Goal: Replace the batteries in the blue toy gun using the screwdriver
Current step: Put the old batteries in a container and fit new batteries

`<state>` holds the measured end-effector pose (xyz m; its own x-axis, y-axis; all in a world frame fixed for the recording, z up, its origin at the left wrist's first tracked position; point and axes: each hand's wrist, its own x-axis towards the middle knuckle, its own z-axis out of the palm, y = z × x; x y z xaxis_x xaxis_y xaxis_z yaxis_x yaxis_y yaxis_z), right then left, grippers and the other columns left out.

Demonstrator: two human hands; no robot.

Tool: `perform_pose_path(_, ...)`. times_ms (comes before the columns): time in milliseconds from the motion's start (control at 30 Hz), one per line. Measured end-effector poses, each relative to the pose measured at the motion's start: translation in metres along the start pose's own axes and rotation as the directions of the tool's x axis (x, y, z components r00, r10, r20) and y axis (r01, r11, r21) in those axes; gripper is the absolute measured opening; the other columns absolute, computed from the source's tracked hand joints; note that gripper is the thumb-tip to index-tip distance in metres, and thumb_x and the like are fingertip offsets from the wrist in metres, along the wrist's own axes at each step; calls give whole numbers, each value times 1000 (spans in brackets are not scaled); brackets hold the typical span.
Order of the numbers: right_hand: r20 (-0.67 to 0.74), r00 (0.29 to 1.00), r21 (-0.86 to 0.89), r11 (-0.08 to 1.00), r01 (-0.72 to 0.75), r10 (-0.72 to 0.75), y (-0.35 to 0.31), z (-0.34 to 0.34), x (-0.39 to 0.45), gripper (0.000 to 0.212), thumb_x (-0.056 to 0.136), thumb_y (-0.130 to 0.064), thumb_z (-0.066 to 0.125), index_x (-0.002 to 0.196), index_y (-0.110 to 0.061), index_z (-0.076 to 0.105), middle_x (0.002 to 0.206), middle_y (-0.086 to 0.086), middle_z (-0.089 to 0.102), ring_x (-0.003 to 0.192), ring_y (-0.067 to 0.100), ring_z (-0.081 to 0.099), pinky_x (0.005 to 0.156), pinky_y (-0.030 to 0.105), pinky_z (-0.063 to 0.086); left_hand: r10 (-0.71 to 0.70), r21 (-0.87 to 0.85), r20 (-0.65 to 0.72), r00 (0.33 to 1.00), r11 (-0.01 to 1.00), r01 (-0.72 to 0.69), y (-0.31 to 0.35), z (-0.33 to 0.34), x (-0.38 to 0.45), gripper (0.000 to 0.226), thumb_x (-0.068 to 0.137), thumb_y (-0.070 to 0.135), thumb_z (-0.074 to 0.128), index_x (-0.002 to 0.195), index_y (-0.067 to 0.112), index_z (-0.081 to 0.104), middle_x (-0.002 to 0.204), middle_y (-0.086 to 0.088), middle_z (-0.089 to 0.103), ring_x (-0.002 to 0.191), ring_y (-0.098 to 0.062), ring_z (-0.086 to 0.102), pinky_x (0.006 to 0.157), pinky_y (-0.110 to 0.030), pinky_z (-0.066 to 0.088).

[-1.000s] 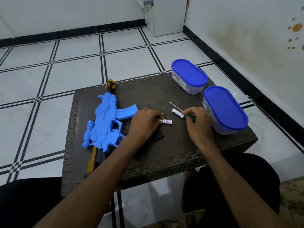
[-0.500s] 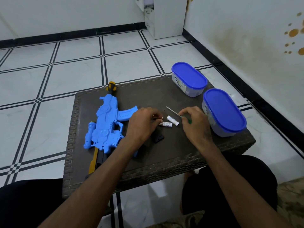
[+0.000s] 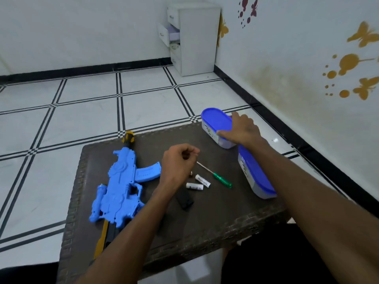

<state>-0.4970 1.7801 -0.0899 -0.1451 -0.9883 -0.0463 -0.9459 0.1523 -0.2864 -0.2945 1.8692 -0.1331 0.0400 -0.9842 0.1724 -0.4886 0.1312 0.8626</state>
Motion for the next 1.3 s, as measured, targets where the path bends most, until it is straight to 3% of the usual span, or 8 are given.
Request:
perform_pose_path(67,116,993,-76,997,21,-12,-1,-2,16,95,71,-61,75,139,-8,34,132,17,51,121,36,52,94,42,45,-2,-8,-33,999,1000,2,0,-1,12,16,84,15,65,84,27,75,79,13,73,71,1,68,65,-19,56)
perform_pose_path(300,204,969,-156,972,176,-142,-4,3,36,77,63,-55,83,118,-9,55,116,9,60,98,24,58,74,30,46,-54,-37,-60,997,998,52,-10,-2,36,16,87,16,65,91,28,74,83,16,72,76,2,67,75,-25,57)
perform_pose_path(533,249,942,-54,968,246,-225,-1,8,26,78,65,-59,81,120,-10,54,116,9,60,101,24,57,83,37,50,-100,-1,-46,994,995,100,-15,-3,31,25,87,13,66,111,18,69,97,9,69,88,-2,64,79,-20,53)
perform_pose_path(667,199,965,63,985,162,-171,14,-1,13,79,78,-58,72,136,-9,48,136,12,54,117,28,55,94,37,48,-52,45,32,998,998,51,-13,1,22,20,88,17,64,106,22,70,92,12,69,85,-1,64,79,-23,54)
perform_pose_path(833,202,978,-27,998,59,-52,54,-13,-12,80,81,-54,70,144,-13,43,148,9,46,132,27,47,105,38,41,-54,-4,137,989,998,55,5,24,2,16,88,17,65,101,23,72,85,14,70,82,2,65,75,-18,53)
perform_pose_path(1000,280,960,32,999,9,-18,79,-21,-35,75,81,-43,76,142,-15,43,144,9,47,123,26,51,84,31,43,-82,-87,282,956,990,111,26,53,-27,21,89,19,66,110,18,70,93,8,71,88,-1,65,80,-17,53)
perform_pose_path(1167,275,960,150,985,-88,44,81,-21,-48,59,77,-34,82,126,-13,55,112,8,55,88,23,58,57,27,48,-102,-154,363,926,974,168,37,70,-51,38,88,26,68,123,14,64,104,7,68,91,-3,64,89,-28,54)
perform_pose_path(1300,268,961,156,982,-109,64,80,-19,-58,59,81,-35,78,129,-14,52,114,9,55,90,22,58,63,28,50,-65,-130,396,916,983,126,40,72,-62,61,84,28,72,139,14,49,121,0,60,98,-11,62,88,-31,53)
